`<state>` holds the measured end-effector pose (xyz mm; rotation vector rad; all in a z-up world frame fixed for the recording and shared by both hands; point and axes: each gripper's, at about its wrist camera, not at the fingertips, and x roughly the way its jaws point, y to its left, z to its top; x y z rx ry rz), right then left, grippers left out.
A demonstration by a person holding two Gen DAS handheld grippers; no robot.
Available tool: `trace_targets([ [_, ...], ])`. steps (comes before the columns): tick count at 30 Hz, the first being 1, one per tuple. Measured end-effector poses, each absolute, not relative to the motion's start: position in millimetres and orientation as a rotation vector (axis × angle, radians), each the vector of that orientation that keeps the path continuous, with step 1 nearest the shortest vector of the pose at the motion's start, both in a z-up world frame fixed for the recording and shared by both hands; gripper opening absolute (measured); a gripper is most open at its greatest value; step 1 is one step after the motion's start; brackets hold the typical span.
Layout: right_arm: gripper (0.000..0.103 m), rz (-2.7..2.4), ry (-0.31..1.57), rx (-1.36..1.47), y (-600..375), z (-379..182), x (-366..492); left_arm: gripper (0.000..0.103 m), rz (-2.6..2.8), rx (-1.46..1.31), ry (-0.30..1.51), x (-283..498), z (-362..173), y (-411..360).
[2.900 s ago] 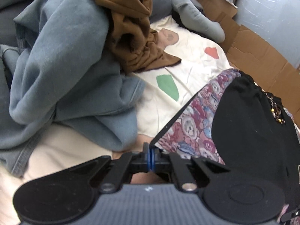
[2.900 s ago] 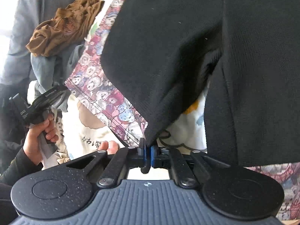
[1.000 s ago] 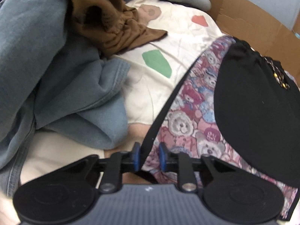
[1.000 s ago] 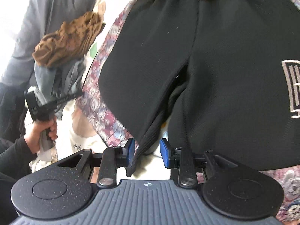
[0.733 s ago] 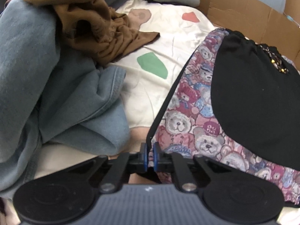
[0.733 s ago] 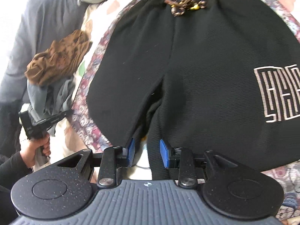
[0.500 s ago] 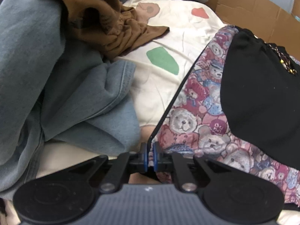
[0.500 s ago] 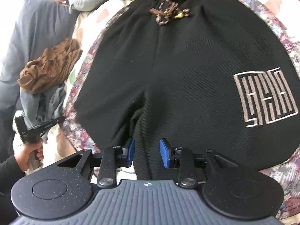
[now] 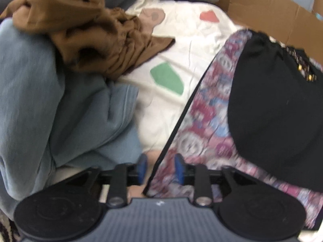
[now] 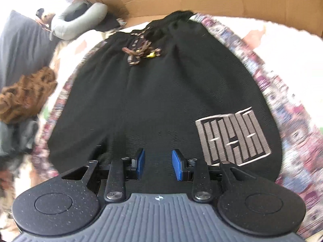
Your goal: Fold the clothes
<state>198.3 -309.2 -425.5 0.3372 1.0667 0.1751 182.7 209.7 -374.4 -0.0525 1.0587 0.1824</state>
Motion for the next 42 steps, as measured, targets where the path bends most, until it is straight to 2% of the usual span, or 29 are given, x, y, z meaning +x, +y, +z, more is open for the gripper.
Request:
trace_targets([
  [8, 0.035, 0.131, 1.055, 0.207, -307.4, -432.2, 201.5, 0.050, 0.057, -0.081, 1.037, 213.8, -367.1, 166.1],
  [16, 0.035, 0.119, 1.065, 0.136, -299.6, -438.6, 200.1, 0.052, -0.034, -0.087, 1.047, 232.5, -376.0, 136.6],
  [24, 0.036, 0.119, 1.118, 0.112, -295.9, -451.7, 189.7, 0.052, -0.082, -0.078, 1.105, 230.4, -397.6, 116.3],
  [29, 0.035, 0.108, 1.139, 0.114, -300.1, -455.6, 181.9, 0.047, -0.082, -0.049, 1.142, 228.5, -407.4, 118.6],
  [42, 0.035, -0.051, 0.998, 0.131, -372.0, -427.3, 213.3, 0.047, -0.073, -0.045, 1.042, 268.2, -383.6, 129.7],
])
